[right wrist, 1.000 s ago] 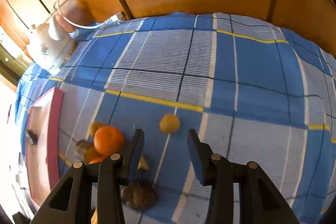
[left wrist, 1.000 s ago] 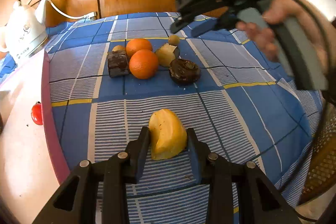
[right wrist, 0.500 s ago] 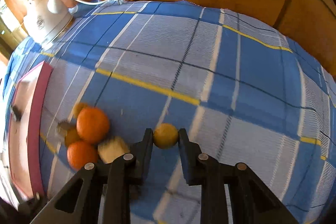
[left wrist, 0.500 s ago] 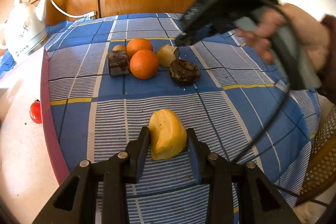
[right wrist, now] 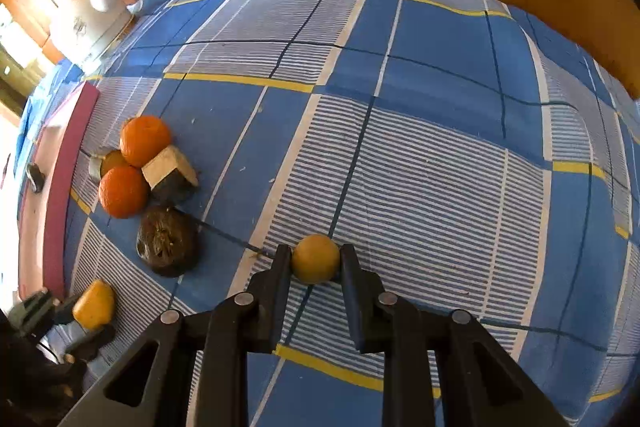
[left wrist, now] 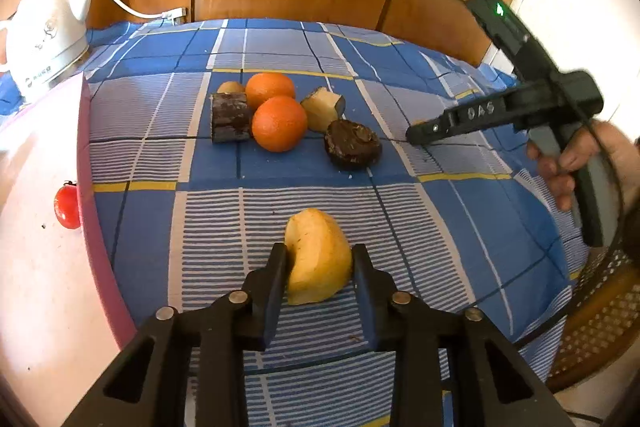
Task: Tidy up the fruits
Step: 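Place the yellow chunk in the tray with the left gripper while the right grasps a small yellow fruit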
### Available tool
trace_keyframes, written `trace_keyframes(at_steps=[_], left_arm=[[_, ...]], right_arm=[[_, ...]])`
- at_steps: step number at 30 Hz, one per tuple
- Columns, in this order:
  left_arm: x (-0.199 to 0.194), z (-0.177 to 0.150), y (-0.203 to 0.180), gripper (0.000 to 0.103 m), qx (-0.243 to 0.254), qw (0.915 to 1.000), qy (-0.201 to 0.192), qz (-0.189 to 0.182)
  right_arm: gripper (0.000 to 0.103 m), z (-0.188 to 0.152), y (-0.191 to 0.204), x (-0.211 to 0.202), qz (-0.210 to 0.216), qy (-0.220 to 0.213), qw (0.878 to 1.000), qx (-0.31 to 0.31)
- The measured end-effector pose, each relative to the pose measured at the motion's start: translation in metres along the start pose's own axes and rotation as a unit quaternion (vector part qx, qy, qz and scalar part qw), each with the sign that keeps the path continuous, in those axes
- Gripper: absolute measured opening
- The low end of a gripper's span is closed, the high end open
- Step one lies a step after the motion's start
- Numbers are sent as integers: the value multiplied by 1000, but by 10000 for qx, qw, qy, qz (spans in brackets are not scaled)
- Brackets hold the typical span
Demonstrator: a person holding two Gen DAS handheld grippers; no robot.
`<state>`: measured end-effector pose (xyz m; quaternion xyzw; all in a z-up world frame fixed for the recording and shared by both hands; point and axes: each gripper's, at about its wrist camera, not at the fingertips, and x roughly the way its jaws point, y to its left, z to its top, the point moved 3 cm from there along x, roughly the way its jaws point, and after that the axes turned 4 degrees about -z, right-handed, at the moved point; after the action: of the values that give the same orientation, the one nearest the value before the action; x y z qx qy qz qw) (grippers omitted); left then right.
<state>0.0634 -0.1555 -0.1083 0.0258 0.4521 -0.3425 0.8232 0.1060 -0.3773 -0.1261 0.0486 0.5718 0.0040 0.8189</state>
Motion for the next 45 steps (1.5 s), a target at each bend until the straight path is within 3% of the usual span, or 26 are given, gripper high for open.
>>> trace_keyframes(at_steps=[5, 12, 18, 22, 28, 33, 39, 45], left_arm=[[-23, 7, 6, 29, -228, 9995, -190, -122], [-72, 34, 44, 29, -880, 9928, -777, -220], [-89, 60, 114, 29, -1501, 9827, -1043, 309], [-75, 72, 167, 29, -1912, 9749, -878, 722], [-55, 84, 212, 29, -2272, 9657, -673, 1062], [-53, 86, 219, 50, -2280, 9623, -696, 1308], [-70, 67, 201, 51, -2123, 9574, -699, 1828], [-93, 32, 175, 66, -2105, 9518, -796, 2084]], right_arm=[[25, -4, 5, -3, -166, -42, 9997, -156], [25, -3, 18, 0, -304, -69, 9990, -305], [25, -3, 26, 0, -367, -56, 9987, -355], [25, -2, 27, 2, -367, -53, 9986, -377], [25, 0, 29, 3, -364, -65, 9985, -399], [25, 2, 28, 4, -351, -74, 9985, -413], [25, 4, 28, 3, -385, -89, 9982, -458], [25, 2, 33, 3, -473, -112, 9975, -511]])
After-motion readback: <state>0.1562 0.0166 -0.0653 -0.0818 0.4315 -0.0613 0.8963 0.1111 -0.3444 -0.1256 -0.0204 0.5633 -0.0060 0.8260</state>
